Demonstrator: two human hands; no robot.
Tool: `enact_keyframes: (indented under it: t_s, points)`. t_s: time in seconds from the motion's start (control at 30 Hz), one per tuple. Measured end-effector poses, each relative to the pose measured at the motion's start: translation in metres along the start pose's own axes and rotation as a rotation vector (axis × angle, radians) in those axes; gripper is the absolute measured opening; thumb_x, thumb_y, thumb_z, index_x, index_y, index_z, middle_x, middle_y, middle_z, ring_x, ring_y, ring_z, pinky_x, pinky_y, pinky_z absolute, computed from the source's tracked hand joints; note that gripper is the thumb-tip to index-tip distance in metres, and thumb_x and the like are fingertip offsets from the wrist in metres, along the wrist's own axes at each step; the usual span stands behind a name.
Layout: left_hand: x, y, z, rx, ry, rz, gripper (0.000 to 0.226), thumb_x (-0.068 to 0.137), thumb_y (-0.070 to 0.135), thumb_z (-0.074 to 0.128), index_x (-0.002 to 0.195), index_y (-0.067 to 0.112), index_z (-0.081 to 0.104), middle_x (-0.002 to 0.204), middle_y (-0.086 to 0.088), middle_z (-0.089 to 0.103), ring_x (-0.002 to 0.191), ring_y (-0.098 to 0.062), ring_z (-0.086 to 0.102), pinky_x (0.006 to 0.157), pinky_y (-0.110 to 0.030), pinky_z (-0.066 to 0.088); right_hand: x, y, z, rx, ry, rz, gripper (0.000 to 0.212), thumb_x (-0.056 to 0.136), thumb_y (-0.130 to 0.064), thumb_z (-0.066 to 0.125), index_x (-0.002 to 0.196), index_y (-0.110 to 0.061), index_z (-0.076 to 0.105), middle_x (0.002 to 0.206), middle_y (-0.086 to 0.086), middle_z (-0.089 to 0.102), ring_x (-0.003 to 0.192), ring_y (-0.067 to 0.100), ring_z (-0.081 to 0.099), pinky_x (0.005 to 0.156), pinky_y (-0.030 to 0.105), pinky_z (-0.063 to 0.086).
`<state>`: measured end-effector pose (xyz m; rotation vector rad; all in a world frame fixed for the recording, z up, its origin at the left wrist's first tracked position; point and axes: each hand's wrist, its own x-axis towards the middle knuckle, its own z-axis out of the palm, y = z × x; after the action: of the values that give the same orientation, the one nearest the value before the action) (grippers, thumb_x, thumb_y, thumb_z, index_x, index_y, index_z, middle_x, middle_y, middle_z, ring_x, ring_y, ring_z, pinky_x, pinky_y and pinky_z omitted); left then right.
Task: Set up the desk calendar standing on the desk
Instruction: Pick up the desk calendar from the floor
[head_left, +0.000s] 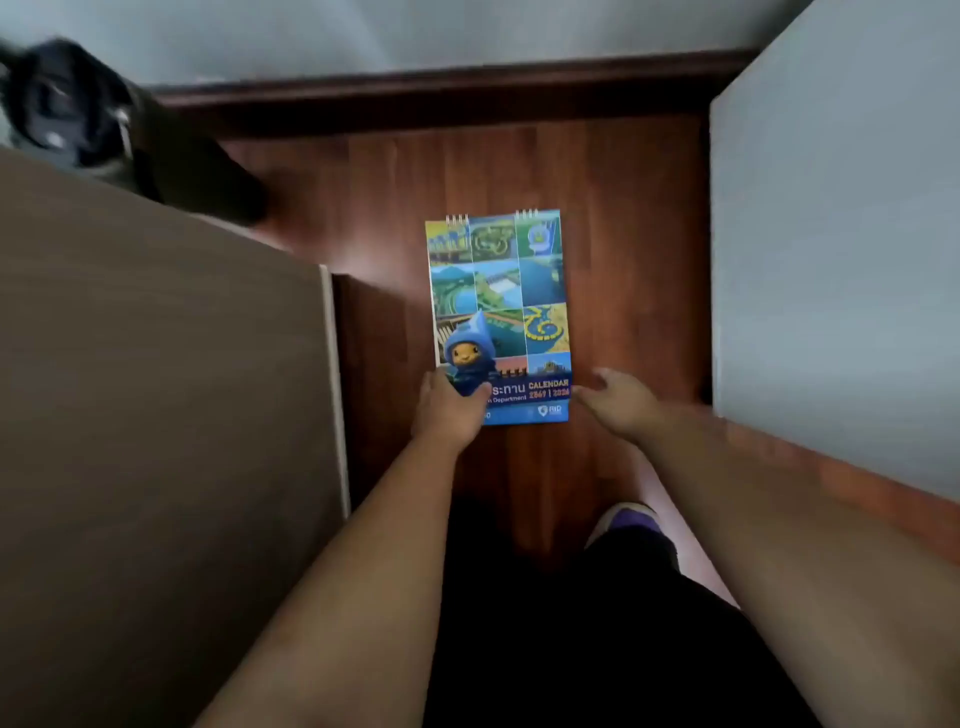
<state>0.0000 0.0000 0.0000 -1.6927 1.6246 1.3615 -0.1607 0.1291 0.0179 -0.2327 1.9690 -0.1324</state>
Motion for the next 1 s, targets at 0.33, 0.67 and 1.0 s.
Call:
enact_keyframes:
  t_s: [0.33, 0.67, 1.0]
  points:
    - [0.035, -0.008, 0.009, -0.431, 0.034, -0.275, 0.073, 0.070, 0.046, 0.077, 0.126, 0.016, 0.043, 0.132, -0.009, 0.057, 0.120, -0.031, 0.057, 0.104, -0.046, 0.046, 0.049, -0.013, 0.035, 0.594, 0.111, 0.167, 0.050, 0.070, -0.048, 0.070, 0.103, -0.012, 0.061, 0.104, 0.007, 0.066, 0.094, 0.024, 0.063, 0.089, 0.037, 0.050]
    - [-0.108, 0.032, -0.072, -0.318, 0.056, -0.241, 0.056, 0.038, 0.064, 0.076, 0.069, 0.018, 0.066, 0.095, -0.010, 0.075, 0.092, -0.031, 0.071, 0.088, -0.045, 0.057, -0.105, -0.055, -0.046, 0.855, -0.097, -0.010, 0.008, 0.081, -0.009, 0.068, 0.081, -0.015, 0.064, 0.054, -0.006, 0.071, 0.045, 0.007, 0.065, 0.049, 0.024, 0.056]
    - [-0.383, 0.170, -0.208, -0.546, -0.021, 0.150, 0.034, 0.080, 0.004, 0.073, 0.107, 0.017, 0.056, 0.116, -0.010, 0.069, 0.108, -0.028, 0.065, 0.100, -0.045, 0.050, -0.373, -0.115, -0.219, 0.881, -0.214, -0.209, 0.020, 0.083, 0.008, 0.057, 0.090, -0.010, 0.059, 0.062, 0.004, 0.076, 0.054, 0.016, 0.072, 0.053, 0.032, 0.061]
